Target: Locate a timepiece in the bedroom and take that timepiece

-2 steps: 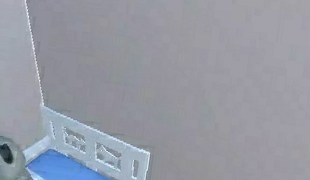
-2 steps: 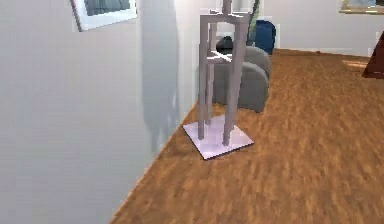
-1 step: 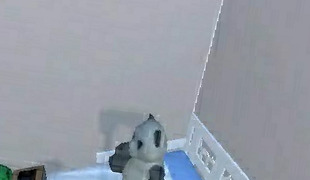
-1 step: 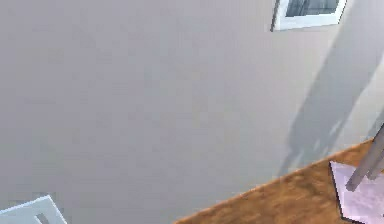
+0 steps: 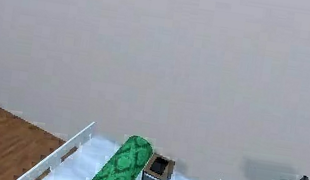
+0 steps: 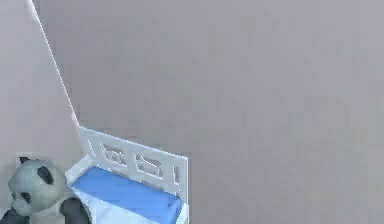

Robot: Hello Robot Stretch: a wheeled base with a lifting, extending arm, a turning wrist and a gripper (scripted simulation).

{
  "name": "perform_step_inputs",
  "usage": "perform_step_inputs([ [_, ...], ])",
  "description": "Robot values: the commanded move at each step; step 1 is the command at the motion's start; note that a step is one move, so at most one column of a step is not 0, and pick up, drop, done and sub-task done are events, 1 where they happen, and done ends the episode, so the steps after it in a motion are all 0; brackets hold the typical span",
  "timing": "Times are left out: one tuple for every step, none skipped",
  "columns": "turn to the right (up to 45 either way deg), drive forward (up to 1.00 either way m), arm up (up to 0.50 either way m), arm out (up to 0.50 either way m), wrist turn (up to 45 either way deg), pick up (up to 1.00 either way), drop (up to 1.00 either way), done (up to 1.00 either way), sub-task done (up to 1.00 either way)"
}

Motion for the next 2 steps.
perform_step_inputs([
  [-45.0, 0.00, 0.00, 0.00, 0.0, 0.00, 0.00, 0.00, 0.00],
  [-33.0, 0.00, 0.00, 0.00, 0.0, 0.00, 0.00, 0.00, 0.00],
])
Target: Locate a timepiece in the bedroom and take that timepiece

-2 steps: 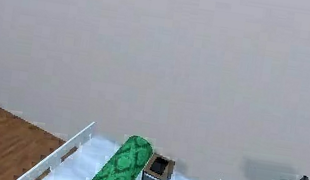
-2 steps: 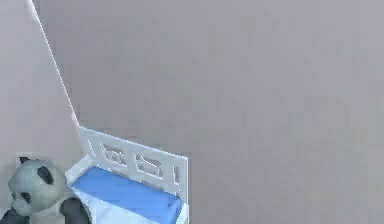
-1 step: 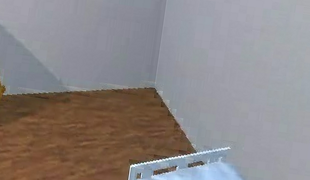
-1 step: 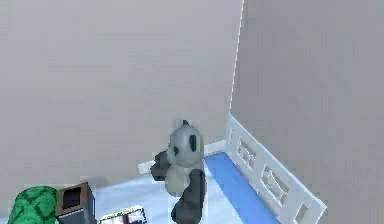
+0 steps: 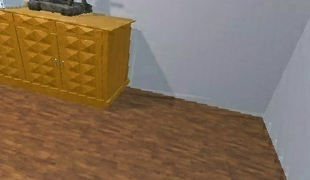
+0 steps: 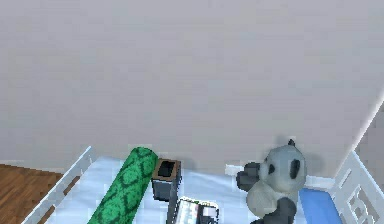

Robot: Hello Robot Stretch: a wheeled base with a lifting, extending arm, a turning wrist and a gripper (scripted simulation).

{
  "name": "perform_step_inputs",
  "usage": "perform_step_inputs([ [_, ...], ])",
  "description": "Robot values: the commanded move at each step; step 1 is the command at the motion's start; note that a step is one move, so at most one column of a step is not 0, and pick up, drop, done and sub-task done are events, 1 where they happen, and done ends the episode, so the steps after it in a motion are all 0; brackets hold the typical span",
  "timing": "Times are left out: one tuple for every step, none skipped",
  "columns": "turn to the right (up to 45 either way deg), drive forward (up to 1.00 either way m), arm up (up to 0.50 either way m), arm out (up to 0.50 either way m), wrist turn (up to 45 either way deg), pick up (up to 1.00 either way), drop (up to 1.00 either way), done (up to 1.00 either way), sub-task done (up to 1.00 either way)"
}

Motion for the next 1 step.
perform_step_inputs([
  [0.0, 0.00, 0.46, 0.00, 0.0, 0.00, 0.00, 0.00, 0.00],
])
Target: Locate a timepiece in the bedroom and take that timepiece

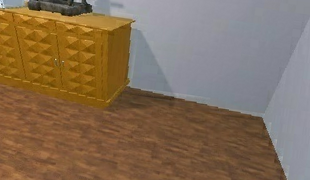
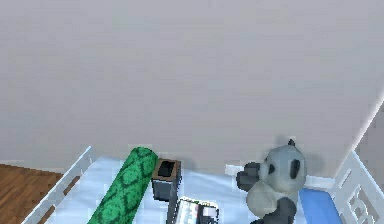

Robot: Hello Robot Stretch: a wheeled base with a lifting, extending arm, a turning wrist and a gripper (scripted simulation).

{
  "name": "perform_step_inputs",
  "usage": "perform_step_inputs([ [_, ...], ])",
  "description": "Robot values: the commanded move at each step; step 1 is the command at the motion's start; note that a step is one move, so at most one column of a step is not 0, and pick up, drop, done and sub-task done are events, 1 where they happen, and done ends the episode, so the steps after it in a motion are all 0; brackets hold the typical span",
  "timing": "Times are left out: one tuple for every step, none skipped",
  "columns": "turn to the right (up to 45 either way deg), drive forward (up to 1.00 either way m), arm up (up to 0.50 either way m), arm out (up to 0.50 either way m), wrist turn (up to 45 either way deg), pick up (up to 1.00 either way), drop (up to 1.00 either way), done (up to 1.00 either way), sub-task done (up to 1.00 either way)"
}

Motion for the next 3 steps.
perform_step_inputs([
  [0.0, 0.00, 0.00, 0.42, 0.0, 0.00, 0.00, 0.00, 0.00],
  [0.0, 0.00, 0.00, 0.00, 45.0, 0.00, 0.00, 0.00, 0.00],
  [0.0, 0.00, 0.00, 0.00, 45.0, 0.00, 0.00, 0.00, 0.00],
])
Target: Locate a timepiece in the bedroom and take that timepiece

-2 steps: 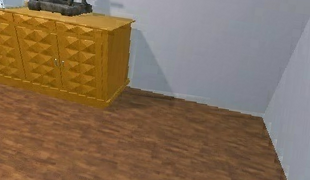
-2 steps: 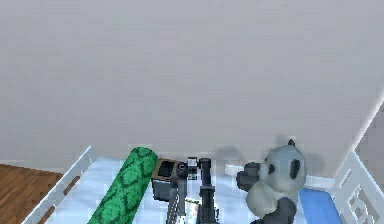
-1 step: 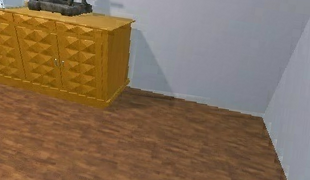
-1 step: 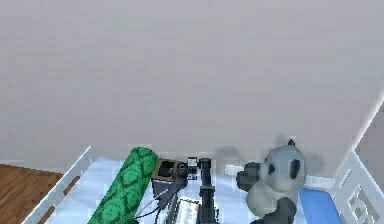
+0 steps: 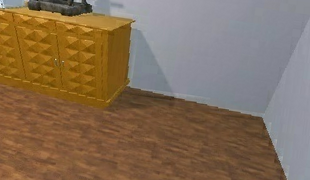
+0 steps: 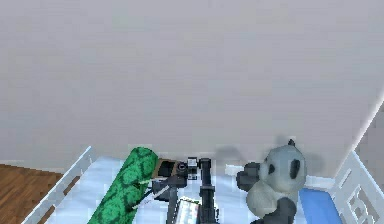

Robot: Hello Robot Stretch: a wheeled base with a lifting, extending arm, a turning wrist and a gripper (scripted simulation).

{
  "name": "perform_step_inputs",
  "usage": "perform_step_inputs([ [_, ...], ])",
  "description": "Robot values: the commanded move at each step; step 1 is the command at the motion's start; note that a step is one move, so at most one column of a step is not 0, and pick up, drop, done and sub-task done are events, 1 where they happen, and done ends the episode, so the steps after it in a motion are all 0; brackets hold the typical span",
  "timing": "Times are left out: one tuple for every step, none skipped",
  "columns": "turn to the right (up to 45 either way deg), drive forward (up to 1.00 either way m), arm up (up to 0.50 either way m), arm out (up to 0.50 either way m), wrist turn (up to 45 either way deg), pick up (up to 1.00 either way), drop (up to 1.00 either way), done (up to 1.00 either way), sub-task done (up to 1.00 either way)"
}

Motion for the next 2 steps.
perform_step_inputs([
  [0.0, 0.00, 0.00, 0.00, 45.0, 0.00, 0.00, 0.00, 0.00],
  [0.0, 0.00, 0.00, 0.00, 27.0, 0.00, 0.00, 0.00, 0.00],
])
